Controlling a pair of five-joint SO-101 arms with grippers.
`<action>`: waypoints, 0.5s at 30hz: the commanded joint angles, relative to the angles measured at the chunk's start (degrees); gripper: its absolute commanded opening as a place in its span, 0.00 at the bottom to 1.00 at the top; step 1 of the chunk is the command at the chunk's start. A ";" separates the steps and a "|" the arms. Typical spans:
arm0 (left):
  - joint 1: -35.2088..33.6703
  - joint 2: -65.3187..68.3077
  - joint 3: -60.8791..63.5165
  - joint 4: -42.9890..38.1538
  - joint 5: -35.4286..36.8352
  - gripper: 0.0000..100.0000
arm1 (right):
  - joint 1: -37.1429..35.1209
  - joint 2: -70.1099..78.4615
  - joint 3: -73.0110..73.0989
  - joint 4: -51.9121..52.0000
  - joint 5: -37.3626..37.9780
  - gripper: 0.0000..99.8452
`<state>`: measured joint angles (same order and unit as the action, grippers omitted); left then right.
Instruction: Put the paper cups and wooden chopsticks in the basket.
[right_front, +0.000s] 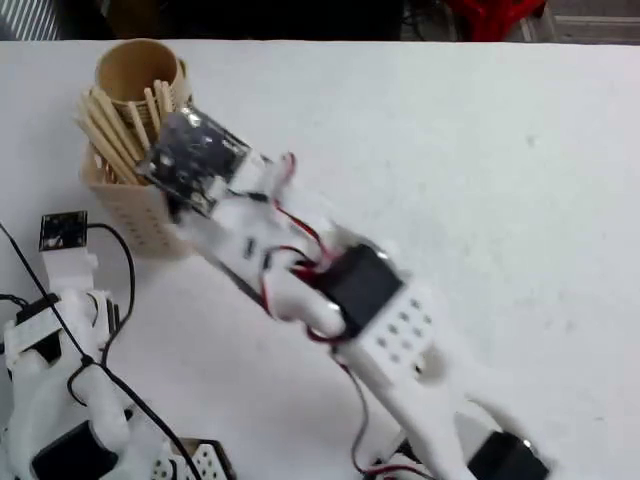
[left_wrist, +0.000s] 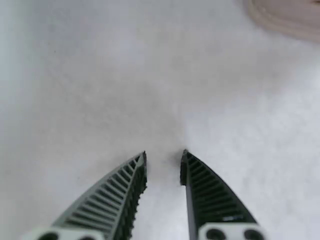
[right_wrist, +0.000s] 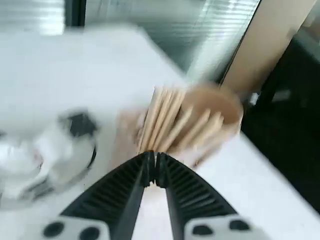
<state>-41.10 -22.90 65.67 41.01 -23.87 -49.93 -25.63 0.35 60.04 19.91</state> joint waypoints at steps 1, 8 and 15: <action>0.84 -1.19 0.26 -1.14 -0.18 0.13 | 1.54 -6.02 -0.18 15.34 -0.09 0.02; 0.84 -1.19 0.26 -1.05 -0.18 0.13 | 1.54 -9.63 3.08 34.51 5.01 0.02; 0.84 -1.19 0.26 -1.05 -0.18 0.13 | 7.60 -15.60 26.46 26.42 10.90 0.02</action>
<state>-41.10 -22.90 65.67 41.01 -23.87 -46.59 -37.41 18.73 91.43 29.41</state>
